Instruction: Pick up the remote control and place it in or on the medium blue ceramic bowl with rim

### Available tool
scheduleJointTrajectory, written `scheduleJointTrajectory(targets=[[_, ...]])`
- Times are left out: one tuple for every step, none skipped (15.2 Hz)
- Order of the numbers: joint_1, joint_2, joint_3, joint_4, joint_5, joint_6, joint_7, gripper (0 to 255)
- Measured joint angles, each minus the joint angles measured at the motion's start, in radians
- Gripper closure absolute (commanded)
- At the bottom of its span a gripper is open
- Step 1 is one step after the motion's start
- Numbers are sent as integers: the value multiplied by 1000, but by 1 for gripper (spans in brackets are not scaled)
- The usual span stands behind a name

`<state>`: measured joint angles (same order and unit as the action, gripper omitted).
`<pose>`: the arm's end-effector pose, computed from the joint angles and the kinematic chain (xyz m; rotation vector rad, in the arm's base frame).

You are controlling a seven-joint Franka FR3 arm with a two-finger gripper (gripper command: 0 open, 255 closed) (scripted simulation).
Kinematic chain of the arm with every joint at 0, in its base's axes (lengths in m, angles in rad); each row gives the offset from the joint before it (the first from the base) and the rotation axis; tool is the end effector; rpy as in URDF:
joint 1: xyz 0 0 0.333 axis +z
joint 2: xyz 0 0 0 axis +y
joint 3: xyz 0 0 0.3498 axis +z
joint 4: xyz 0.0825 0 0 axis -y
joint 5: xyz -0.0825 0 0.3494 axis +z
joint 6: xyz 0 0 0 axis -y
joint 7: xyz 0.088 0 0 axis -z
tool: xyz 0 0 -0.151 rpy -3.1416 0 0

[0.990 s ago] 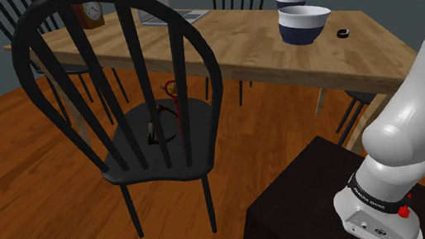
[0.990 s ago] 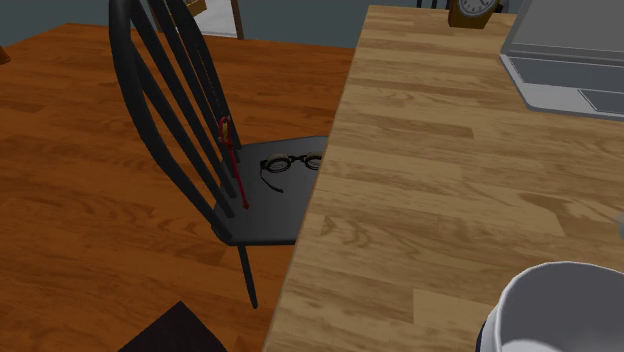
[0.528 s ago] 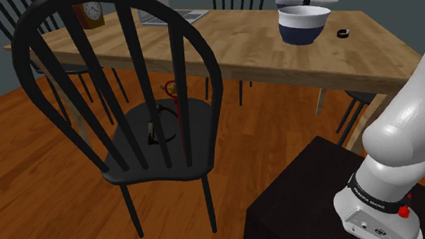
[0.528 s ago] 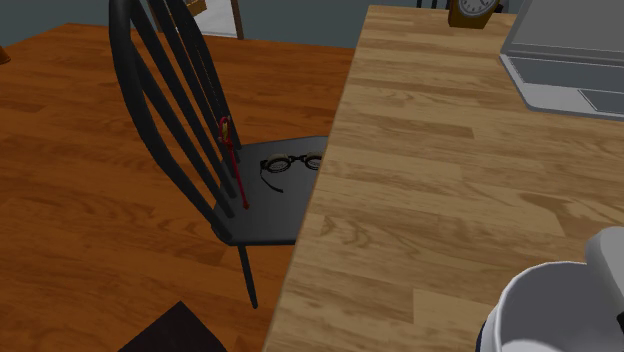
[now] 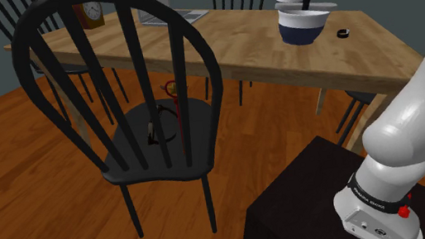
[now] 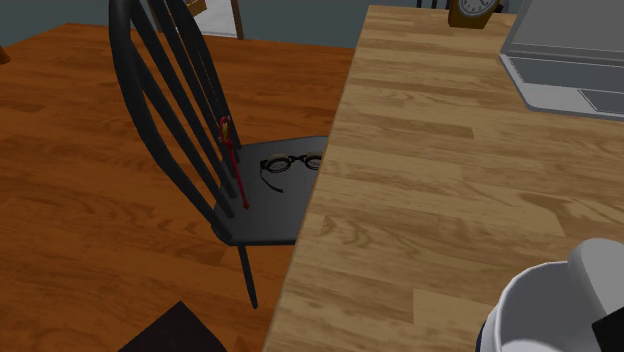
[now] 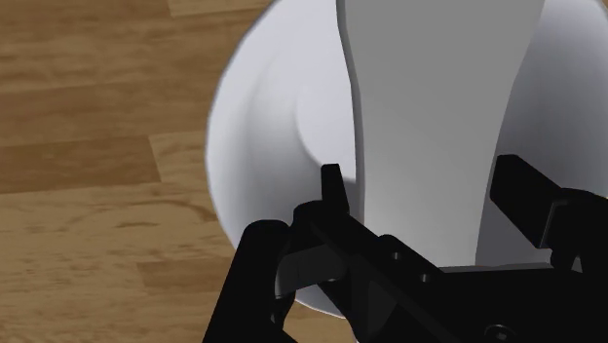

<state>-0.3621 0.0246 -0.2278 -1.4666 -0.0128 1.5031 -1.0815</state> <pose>0.4340 -0.2908 0.6411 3.0265 0.7579 -0.0081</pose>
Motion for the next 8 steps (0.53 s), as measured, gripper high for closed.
scheduleJointTrajectory(targets=[[0, 0, 0, -1, 0, 0, 0, 255], [0, 0, 0, -1, 0, 1, 0, 0], [0, 0, 0, -1, 0, 1, 0, 0], [0, 0, 0, -1, 0, 1, 0, 0], [0, 0, 0, 0, 0, 1, 0, 0], [0, 1, 0, 0, 0, 1, 0, 0], [0, 1, 0, 0, 0, 1, 0, 0], [0, 0, 0, -1, 0, 1, 0, 0]])
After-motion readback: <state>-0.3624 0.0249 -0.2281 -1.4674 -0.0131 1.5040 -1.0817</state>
